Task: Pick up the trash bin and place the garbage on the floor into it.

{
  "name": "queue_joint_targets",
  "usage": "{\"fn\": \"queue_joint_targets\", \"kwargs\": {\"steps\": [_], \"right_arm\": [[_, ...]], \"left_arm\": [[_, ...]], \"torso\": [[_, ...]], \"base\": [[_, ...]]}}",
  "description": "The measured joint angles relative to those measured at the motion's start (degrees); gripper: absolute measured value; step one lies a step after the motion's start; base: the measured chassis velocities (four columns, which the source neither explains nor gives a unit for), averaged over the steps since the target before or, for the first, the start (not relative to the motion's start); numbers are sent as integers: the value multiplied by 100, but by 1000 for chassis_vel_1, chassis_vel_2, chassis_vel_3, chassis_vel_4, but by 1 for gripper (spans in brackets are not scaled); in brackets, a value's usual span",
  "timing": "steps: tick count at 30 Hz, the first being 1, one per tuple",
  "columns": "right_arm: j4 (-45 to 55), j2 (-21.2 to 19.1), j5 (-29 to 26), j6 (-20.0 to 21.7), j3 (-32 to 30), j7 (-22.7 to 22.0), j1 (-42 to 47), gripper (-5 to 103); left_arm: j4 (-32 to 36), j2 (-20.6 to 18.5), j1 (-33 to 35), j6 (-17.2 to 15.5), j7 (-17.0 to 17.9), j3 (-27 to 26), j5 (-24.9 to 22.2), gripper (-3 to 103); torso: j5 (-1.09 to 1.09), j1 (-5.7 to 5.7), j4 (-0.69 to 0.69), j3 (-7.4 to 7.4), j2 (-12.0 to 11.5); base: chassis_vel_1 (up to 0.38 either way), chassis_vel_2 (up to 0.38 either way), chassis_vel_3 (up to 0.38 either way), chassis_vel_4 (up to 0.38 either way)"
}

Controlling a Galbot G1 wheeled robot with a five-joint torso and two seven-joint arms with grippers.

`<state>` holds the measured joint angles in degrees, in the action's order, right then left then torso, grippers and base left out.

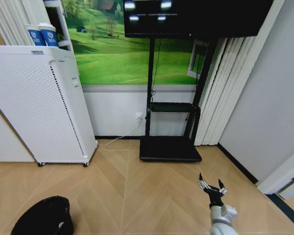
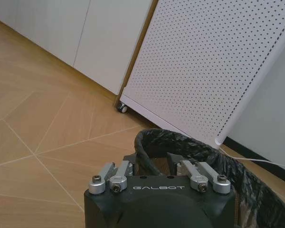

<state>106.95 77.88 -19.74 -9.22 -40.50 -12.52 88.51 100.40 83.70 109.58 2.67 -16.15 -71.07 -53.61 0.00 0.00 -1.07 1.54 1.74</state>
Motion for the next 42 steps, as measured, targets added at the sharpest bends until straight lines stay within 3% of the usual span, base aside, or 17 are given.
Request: {"fn": "queue_joint_targets", "kwargs": {"steps": [3,5,6,8,13,15,17,18,22,23,24,27,30,31,32,34,42], "right_arm": [[0,6,40,-19,-11,42,16,100],[5,26,110,-62,-15,97,31,100],[5,26,110,-62,-15,97,31,100],[20,41,125,-89,-19,146,32,100],[29,48,112,-98,-49,143,30,100],[92,41,231,-7,-131,-3,41,100],[139,33,368,68,-181,-85,53,100],[257,18,573,148,-268,-148,83,100],[623,-22,701,314,-375,-158,215,100],[930,-49,680,404,-398,-98,331,100],[930,-49,680,404,-398,-98,331,100],[1811,-103,676,540,-253,269,736,100],[2036,-116,740,580,-126,398,848,100],[2268,-123,837,639,53,613,975,100],[2268,-123,837,639,53,613,975,100],[2461,-120,1013,662,282,985,1137,100],[2604,-86,1214,695,324,1218,1464,100]], "left_arm": [[29,-2,0,21,-46,-12,101,41],[185,-3,16,46,-144,-62,260,57],[185,-3,16,46,-144,-62,260,57],[295,-18,22,79,-220,-129,388,68],[559,-33,121,90,-291,-240,523,79],[1073,14,325,92,-385,-331,966,94],[1268,39,376,113,-428,-358,1195,94],[1664,80,420,184,-471,-382,1655,98],[2413,91,437,135,-409,-371,2114,100],[2912,19,438,-26,-256,-311,2239,100],[2912,19,438,-26,-256,-311,2239,100],[3777,-452,275,-555,432,187,2312,100],[3927,-670,182,-719,680,502,2353,100],[4033,-892,68,-902,910,940,2416,100],[4033,-892,68,-902,910,940,2416,100],[4045,-1121,-107,-1027,1024,1513,2697,100],[3795,-1180,-267,-1004,1113,2104,3013,100]], "torso": [[0,0,0,0,0],[1,0,0,0,0],[1,0,0,0,0],[0,0,0,0,0],[-1,0,0,0,0],[3,0,1,0,0],[2,0,1,0,0],[1,0,0,0,0],[0,0,0,0,0],[3,0,0,0,0],[3,0,0,0,0],[0,0,-1,0,1],[-1,0,-1,0,1],[0,0,-1,0,1],[0,0,-1,0,1],[-1,0,-1,0,1],[0,0,1,0,1]], "base": [[0,0,0,0],[0,0,0,0],[0,0,0,0],[0,0,0,0],[0,0,0,0],[0,0,0,0],[0,0,0,0],[0,0,0,0],[0,0,0,0],[0,0,0,0],[0,0,0,0],[0,0,0,0],[0,0,0,0],[0,0,0,0],[0,0,0,0],[0,0,0,0],[0,0,0,0]]}}
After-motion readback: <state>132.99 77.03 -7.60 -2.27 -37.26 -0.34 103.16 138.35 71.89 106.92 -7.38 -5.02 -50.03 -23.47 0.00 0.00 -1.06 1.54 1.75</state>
